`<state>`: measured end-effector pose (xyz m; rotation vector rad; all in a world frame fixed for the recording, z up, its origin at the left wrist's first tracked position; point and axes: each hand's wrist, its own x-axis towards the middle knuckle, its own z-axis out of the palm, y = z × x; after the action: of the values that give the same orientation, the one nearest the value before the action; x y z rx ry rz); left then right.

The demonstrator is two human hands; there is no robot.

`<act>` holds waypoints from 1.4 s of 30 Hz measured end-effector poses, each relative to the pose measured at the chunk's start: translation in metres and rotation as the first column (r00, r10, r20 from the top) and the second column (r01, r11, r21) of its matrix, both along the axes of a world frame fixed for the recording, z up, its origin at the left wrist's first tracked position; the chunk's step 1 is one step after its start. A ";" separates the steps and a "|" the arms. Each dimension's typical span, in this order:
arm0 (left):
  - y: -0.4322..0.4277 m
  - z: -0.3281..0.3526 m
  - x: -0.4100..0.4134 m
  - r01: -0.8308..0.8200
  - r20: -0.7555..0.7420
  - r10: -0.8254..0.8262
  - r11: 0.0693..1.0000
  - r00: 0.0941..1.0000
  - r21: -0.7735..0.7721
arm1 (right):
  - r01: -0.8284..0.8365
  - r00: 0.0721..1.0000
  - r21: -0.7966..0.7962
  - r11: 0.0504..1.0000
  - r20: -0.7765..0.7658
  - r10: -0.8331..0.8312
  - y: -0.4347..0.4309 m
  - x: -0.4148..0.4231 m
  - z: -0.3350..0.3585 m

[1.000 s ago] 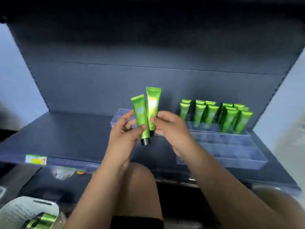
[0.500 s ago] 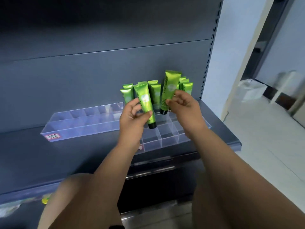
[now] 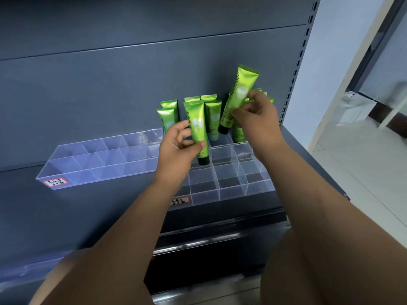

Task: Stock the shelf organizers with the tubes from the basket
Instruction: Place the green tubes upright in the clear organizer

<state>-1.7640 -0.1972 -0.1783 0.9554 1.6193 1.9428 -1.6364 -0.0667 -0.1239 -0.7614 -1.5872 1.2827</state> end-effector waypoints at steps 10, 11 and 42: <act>0.020 0.008 -0.017 -0.129 -0.052 0.139 0.978 0.989 0.161 | -0.041 0.984 0.120 0.992 0.178 0.019 0.006 -0.025 -0.006; 0.022 0.009 -0.019 -0.134 -0.069 0.147 0.977 0.987 0.169 | -0.043 0.979 0.135 0.990 0.202 0.015 0.007 -0.027 -0.007; 0.042 -0.014 -0.058 -0.169 -0.312 0.118 0.975 0.943 -0.144 | 0.028 0.841 0.420 0.907 0.481 -0.248 0.027 -0.050 -0.040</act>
<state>-1.8217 -0.1549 -0.1919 1.1354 2.0426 1.7789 -1.6867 -0.0399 -0.1636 -0.9967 -2.1004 0.6193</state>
